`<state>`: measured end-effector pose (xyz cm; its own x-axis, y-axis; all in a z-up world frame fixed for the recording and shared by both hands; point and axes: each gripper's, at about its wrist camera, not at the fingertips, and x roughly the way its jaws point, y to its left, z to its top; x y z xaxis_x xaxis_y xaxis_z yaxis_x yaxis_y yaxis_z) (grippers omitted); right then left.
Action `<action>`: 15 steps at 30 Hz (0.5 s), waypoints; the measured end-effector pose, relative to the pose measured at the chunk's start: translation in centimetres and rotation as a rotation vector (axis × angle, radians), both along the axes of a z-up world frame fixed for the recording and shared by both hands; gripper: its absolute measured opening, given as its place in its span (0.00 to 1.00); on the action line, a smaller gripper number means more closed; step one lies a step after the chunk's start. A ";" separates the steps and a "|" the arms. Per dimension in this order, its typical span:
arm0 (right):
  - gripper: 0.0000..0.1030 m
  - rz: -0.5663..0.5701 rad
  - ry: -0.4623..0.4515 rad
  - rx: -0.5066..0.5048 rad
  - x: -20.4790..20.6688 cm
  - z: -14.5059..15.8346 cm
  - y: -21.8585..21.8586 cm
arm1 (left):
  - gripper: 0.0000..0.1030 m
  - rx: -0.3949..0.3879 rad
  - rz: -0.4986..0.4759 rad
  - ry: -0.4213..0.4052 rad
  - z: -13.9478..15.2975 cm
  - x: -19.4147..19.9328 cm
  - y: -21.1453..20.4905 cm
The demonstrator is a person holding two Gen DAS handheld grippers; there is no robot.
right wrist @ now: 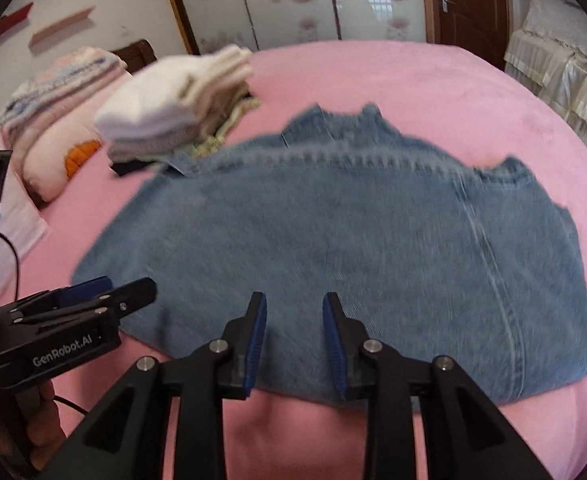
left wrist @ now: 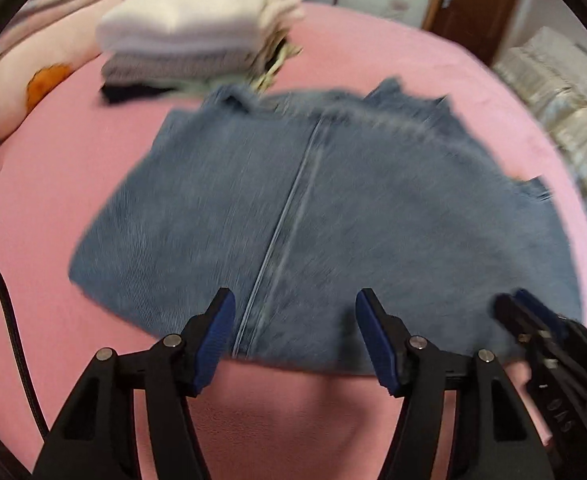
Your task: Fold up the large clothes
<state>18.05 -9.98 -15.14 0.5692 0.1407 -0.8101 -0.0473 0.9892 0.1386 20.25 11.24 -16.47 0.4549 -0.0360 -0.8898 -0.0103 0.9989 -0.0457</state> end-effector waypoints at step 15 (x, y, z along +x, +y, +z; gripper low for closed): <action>0.31 -0.369 0.024 -0.039 -5.6 -2.5 -17.9 | 0.61 -0.053 0.102 -0.025 -1.3 -1.7 5.4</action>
<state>12.50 -27.88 -17.62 0.5563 -0.1021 -0.8247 0.3165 0.9436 0.0967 18.52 16.60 -17.73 0.4803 -0.0353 -0.8764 -0.1103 0.9888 -0.1002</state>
